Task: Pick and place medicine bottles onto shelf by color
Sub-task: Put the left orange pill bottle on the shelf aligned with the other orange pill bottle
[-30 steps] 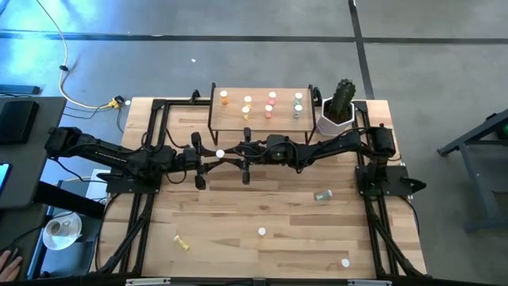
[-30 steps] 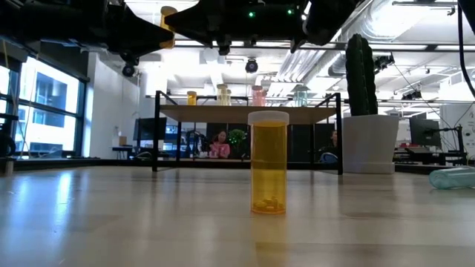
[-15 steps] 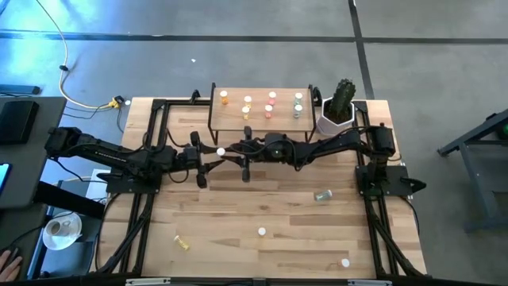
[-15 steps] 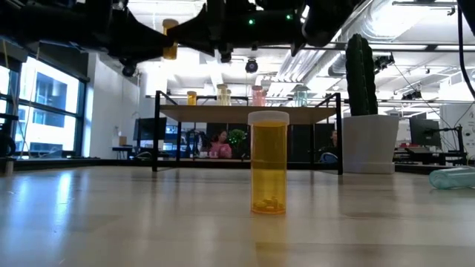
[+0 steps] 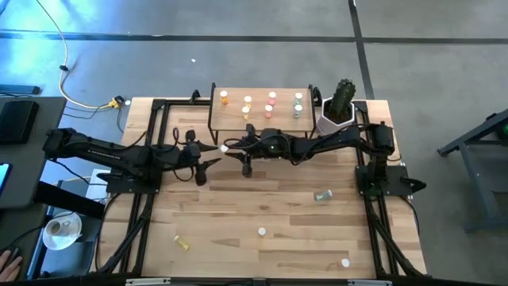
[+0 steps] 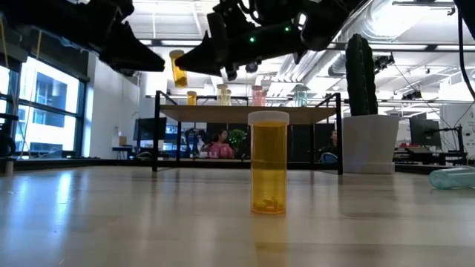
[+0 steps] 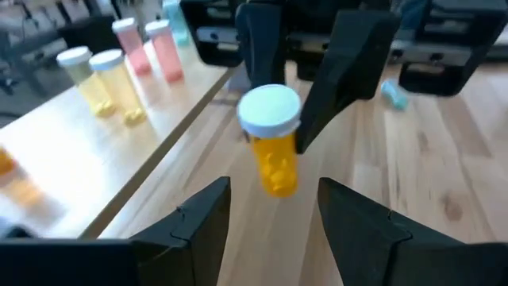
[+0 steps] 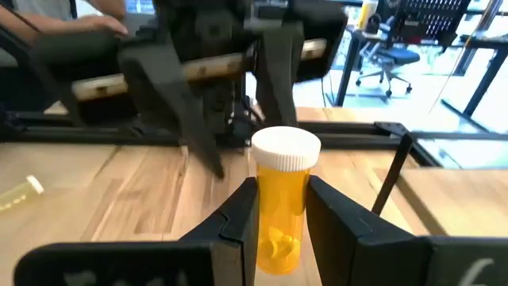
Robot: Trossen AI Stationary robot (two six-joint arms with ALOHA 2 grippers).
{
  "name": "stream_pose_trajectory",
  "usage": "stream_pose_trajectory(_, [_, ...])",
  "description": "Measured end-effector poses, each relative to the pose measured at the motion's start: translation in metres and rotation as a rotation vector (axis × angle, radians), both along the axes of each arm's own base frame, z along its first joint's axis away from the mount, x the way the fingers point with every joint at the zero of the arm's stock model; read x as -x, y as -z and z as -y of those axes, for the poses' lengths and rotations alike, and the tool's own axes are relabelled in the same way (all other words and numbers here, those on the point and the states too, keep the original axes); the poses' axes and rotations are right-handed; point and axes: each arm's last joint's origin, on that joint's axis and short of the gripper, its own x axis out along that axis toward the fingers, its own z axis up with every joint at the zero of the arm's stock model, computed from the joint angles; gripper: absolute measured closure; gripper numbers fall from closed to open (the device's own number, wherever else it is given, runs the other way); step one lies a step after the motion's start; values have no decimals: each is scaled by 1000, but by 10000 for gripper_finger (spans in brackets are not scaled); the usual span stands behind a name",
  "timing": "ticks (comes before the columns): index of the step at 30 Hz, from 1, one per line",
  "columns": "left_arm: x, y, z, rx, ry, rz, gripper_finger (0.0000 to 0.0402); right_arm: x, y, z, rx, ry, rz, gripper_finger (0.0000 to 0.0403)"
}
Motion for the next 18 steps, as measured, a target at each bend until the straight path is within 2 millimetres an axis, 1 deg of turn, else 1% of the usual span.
stream_pose_trajectory(5, [1,-21,0,-29,12,-73,223,1,2,5,3,10,-20,327])
stream_pose_trajectory(9, [0,-33,0,-85,38,-104,219,1,2,6,22,9,-24,327])
stream_pose_trajectory(14, [-1,-38,1,-85,68,-98,211,1,3,5,40,-7,-37,327])
stream_pose_trajectory(18, [-1,-38,1,-51,71,-83,202,1,3,2,38,-51,-37,327])
